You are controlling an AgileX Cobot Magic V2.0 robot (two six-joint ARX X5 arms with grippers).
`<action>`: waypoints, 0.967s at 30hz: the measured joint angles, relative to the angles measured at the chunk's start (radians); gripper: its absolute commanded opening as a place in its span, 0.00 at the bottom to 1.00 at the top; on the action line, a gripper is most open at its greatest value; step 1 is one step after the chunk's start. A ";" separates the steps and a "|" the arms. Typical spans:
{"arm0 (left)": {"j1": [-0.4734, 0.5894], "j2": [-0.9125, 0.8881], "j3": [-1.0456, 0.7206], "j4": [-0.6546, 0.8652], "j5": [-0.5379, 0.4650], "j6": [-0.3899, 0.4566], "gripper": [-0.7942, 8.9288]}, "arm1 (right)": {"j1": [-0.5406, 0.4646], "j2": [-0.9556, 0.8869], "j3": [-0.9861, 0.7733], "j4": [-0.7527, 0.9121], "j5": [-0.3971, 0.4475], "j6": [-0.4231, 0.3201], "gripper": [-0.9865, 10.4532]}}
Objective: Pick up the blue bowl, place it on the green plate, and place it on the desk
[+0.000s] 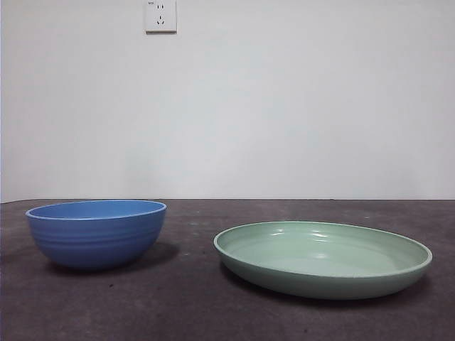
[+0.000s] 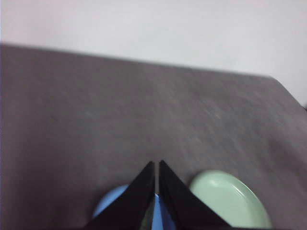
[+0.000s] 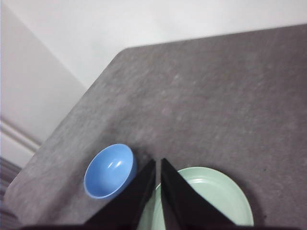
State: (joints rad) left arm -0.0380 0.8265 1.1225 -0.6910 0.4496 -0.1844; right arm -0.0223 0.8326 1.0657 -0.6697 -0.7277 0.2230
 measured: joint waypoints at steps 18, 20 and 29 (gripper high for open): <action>-0.003 0.095 0.018 -0.190 0.082 0.020 0.16 | 0.000 0.018 0.001 -0.032 -0.022 -0.070 0.28; -0.003 0.095 0.018 -0.188 0.082 0.021 0.36 | 0.000 0.018 0.001 -0.046 -0.022 -0.070 0.44; -0.003 0.095 0.018 -0.187 0.085 0.056 0.81 | 0.001 0.018 0.001 -0.087 -0.021 -0.070 0.59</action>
State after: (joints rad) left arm -0.0406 0.9211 1.1408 -0.8783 0.5350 -0.1280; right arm -0.0216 0.8505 1.0664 -0.7567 -0.7490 0.1528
